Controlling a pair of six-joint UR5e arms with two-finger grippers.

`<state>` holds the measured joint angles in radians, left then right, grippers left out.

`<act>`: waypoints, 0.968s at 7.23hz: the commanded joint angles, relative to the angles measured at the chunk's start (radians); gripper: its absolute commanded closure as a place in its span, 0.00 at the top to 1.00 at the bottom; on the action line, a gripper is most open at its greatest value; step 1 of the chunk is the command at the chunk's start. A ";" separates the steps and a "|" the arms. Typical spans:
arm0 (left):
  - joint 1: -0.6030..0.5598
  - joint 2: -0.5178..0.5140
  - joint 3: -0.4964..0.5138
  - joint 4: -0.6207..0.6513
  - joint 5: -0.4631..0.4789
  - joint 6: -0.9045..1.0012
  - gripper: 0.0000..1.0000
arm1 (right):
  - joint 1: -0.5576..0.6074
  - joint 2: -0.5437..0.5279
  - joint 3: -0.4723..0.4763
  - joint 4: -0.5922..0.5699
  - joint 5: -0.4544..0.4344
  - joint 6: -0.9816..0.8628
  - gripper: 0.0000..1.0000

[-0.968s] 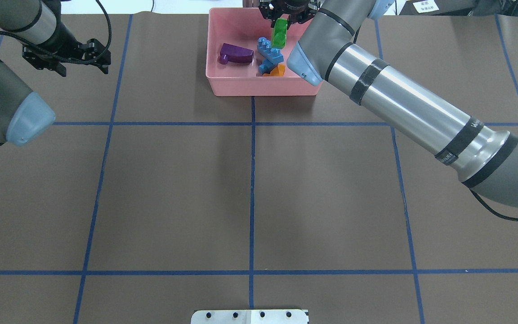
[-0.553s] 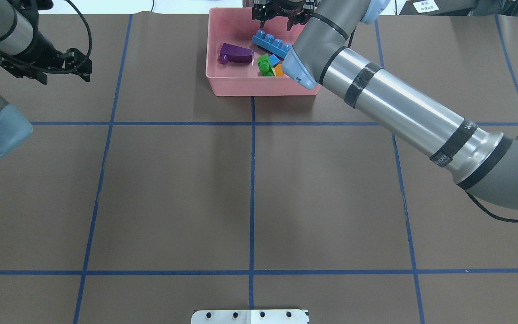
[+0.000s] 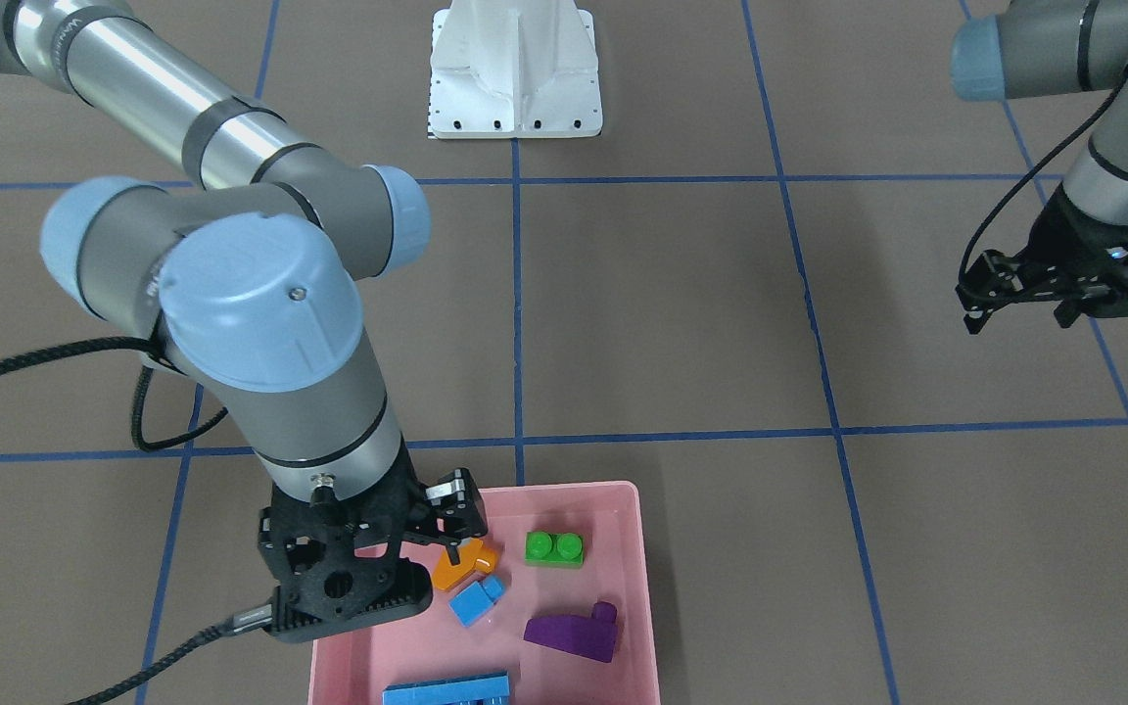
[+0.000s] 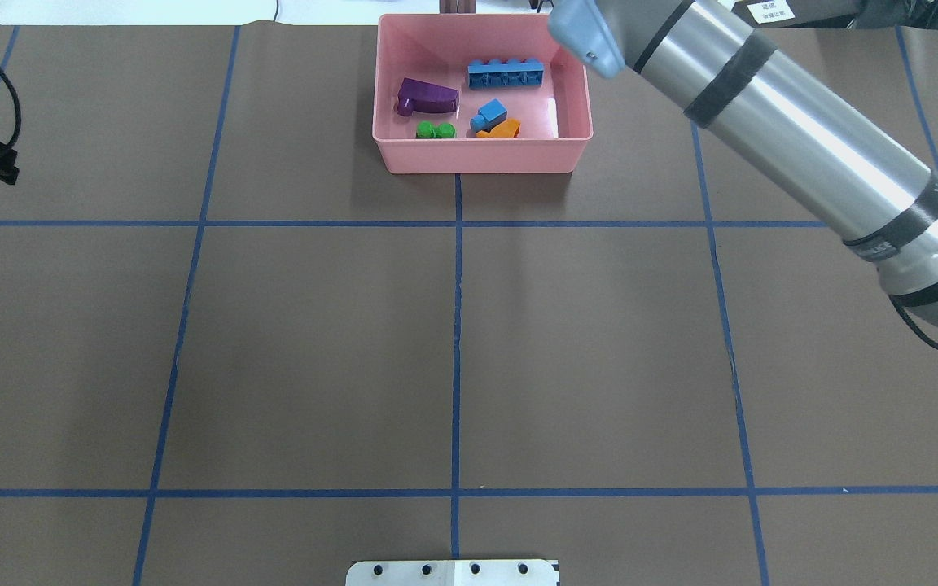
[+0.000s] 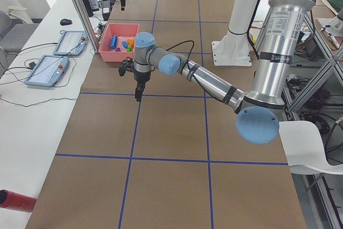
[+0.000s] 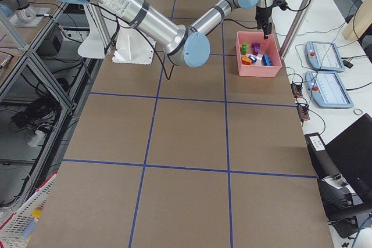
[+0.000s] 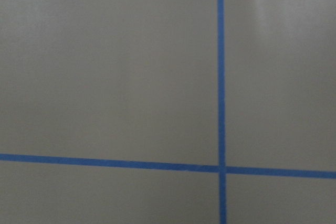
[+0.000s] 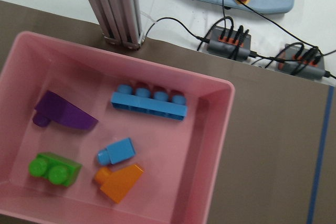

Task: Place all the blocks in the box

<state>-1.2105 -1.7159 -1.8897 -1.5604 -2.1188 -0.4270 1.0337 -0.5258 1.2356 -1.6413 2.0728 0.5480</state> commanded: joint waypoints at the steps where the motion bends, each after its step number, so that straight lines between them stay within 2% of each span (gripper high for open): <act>1: -0.180 0.027 0.102 0.026 -0.099 0.271 1.00 | 0.136 -0.225 0.170 -0.060 0.174 -0.168 1.00; 2: -0.258 0.027 0.169 0.023 -0.112 0.392 1.00 | 0.194 -0.331 0.226 -0.060 0.209 -0.282 1.00; 3: -0.317 0.029 0.228 0.022 -0.115 0.559 1.00 | 0.215 -0.502 0.322 -0.048 0.229 -0.315 1.00; 5: -0.360 0.100 0.250 -0.039 -0.196 0.636 1.00 | 0.262 -0.751 0.337 0.152 0.250 -0.336 1.00; 6: -0.362 0.122 0.274 -0.131 -0.196 0.634 1.00 | 0.270 -0.881 0.323 0.285 0.242 -0.335 1.00; 7: -0.363 0.148 0.320 -0.214 -0.193 0.636 1.00 | 0.276 -0.926 0.312 0.349 0.215 -0.329 1.00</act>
<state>-1.5680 -1.6009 -1.6144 -1.6757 -2.3072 0.2019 1.2993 -1.3515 1.5585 -1.4022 2.3093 0.2164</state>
